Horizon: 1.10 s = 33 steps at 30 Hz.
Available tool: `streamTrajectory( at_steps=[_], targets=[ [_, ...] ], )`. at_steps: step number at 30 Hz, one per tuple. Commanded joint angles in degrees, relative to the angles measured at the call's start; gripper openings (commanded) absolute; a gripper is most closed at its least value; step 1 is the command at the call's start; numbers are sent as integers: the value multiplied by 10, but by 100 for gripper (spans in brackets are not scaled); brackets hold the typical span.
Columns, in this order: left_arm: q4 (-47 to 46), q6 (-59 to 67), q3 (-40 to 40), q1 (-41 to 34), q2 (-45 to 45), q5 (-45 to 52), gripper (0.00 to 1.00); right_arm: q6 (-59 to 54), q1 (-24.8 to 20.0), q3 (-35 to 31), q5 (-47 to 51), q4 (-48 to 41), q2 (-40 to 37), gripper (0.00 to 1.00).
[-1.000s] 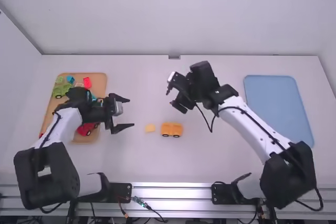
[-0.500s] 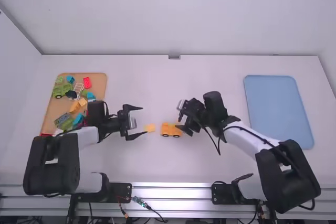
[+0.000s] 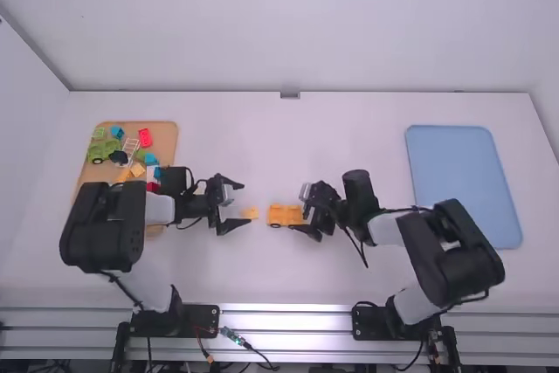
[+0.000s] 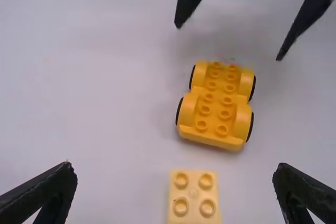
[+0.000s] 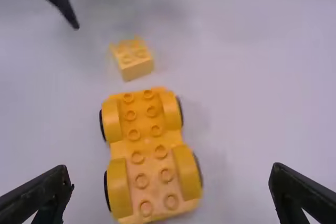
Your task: Assemble lego blocks to make yellow taxi
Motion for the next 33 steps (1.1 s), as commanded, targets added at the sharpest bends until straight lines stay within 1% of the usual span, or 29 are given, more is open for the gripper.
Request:
streamTrajectory(
  at_steps=[1,4,6,8,9,13,15,18,22,25,27,29,31,33],
  targets=[
    [-15,24,17,-12,17,15,99,6,-3,16,-37,11,48,99],
    [-27,43,20,-18,25,5,99,1,-5,17,-66,32,79,99],
    [-30,40,20,-23,28,-18,99,4,-5,13,-63,47,90,99],
    [-29,39,17,-29,34,-38,99,6,0,4,-40,78,104,99],
    [-28,40,16,-30,35,-39,99,6,2,2,-39,85,106,99],
    [2,40,9,-33,52,-41,100,31,18,-8,-37,156,131,99],
    [12,36,9,-33,65,-41,95,31,24,-6,-38,170,142,99],
    [11,36,14,-33,76,-38,95,31,23,2,-42,168,157,99],
    [11,36,20,-32,87,-39,93,31,18,19,-68,167,178,100],
    [12,37,19,-37,89,-42,87,31,20,28,-72,163,190,97],
    [12,37,19,-37,89,-41,85,31,21,31,-73,164,195,97],
    [12,37,19,-36,89,-42,78,31,25,36,-72,161,197,96],
    [12,37,20,-38,89,-41,77,31,28,35,-72,164,197,96],
    [12,37,19,-39,89,-42,72,31,30,34,-72,165,197,96]
  ],
)
